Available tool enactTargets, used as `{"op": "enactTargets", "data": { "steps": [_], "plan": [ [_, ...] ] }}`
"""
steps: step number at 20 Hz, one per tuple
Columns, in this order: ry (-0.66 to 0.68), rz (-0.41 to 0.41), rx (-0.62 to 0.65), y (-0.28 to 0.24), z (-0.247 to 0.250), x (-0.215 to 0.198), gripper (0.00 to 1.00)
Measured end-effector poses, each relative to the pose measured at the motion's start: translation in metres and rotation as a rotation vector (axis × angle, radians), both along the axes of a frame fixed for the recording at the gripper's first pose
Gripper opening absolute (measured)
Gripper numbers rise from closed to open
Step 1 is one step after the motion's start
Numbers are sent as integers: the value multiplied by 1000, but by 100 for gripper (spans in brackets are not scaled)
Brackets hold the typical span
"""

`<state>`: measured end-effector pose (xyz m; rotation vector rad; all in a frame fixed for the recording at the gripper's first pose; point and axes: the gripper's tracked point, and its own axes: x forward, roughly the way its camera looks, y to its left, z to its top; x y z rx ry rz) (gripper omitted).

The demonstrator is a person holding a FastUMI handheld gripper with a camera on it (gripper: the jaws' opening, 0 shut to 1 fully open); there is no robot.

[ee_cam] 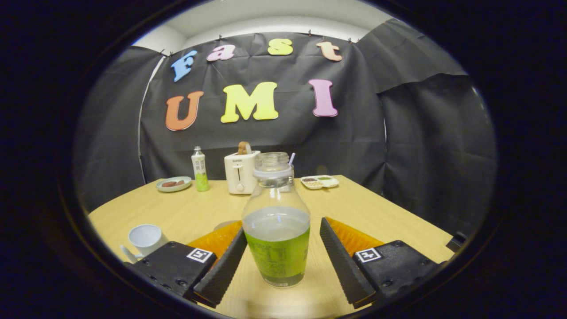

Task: Take the bottle from table, then pour the juice into the cup, finally place the bottle on the coaster

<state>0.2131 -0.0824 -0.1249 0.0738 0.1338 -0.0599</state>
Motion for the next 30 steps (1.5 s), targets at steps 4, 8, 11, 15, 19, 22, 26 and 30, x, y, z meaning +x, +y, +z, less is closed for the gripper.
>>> {"op": "enactTargets", "data": {
  "steps": [4,8,11,15,19,22,26,30],
  "plan": [
    [29,34,-27,4,-3,1,81],
    [-17,46,-4,0,13,-22,79],
    [-21,32,-45,-5,23,-42,79],
    [-20,-14,-133,-17,37,-75,79],
    [20,23,-182,-15,38,-87,79],
    [33,-5,-298,-27,47,-82,80],
    [3,-79,-540,-26,57,-79,80],
    [-3,-122,-778,-6,55,-78,79]
  ]
}}
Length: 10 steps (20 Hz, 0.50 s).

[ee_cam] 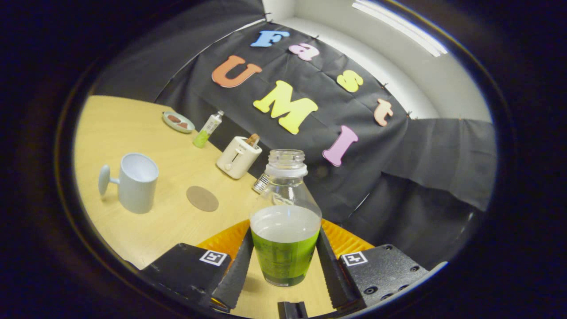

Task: Take the bottle from table, then pour the juice into the cup, finally place the bottle on the coaster

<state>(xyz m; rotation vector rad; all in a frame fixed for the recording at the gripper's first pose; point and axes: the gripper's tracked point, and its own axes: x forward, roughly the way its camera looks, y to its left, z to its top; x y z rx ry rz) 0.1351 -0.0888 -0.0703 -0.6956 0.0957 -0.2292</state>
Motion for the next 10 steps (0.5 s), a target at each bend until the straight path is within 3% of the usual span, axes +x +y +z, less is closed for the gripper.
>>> {"op": "enactTargets", "data": {
  "steps": [10],
  "plan": [
    [94,24,-71,27,5,3,79]
  ]
}}
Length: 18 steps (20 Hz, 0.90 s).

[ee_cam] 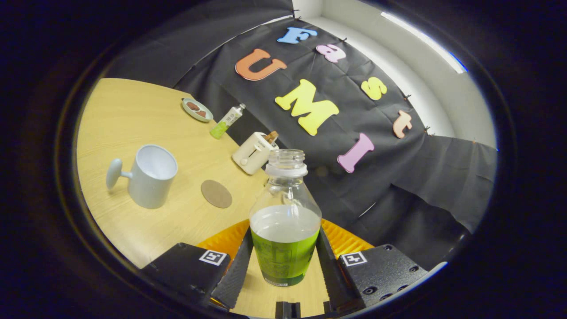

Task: Take the bottle from table, then pour the juice into the cup, finally place the bottle on the coaster

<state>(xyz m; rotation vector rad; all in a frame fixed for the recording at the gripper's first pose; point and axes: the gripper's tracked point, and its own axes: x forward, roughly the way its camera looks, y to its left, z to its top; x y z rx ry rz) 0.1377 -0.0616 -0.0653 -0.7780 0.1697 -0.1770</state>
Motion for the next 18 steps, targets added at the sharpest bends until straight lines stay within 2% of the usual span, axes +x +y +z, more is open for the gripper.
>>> {"op": "enactTargets", "data": {
  "steps": [5,14,18],
  "plan": [
    [-24,-36,-131,-2,7,0,79],
    [12,-77,-306,14,1,9,79],
    [34,-73,-374,21,-1,12,79]
  ]
}}
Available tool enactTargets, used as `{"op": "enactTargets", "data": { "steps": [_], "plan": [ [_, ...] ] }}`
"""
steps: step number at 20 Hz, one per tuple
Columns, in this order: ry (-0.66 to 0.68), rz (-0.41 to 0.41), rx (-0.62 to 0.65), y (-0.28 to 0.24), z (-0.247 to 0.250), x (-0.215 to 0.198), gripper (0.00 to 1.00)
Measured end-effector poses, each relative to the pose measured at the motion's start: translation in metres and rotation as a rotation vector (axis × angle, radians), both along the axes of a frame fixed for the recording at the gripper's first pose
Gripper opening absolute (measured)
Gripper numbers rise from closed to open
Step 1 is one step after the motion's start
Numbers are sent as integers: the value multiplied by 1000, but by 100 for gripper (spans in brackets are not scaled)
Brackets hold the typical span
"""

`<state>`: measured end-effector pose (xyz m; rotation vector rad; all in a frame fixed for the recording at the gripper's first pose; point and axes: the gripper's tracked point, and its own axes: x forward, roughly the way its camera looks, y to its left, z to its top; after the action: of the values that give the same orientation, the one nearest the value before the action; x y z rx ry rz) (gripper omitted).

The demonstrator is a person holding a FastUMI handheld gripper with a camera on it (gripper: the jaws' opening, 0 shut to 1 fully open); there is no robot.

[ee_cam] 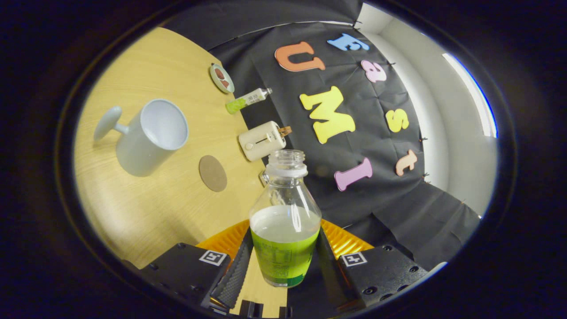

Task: Take the bottle from table, then pour the juice into the cup, finally place the bottle on the coaster

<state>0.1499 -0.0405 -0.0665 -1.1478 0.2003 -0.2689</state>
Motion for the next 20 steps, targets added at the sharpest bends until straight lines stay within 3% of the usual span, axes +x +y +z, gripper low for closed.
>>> {"op": "enactTargets", "data": {
  "steps": [7,16,20],
  "plan": [
    [57,-20,-178,12,-6,11,79],
    [-13,13,-458,47,22,5,79],
    [4,-9,-506,47,20,9,79]
  ]
}}
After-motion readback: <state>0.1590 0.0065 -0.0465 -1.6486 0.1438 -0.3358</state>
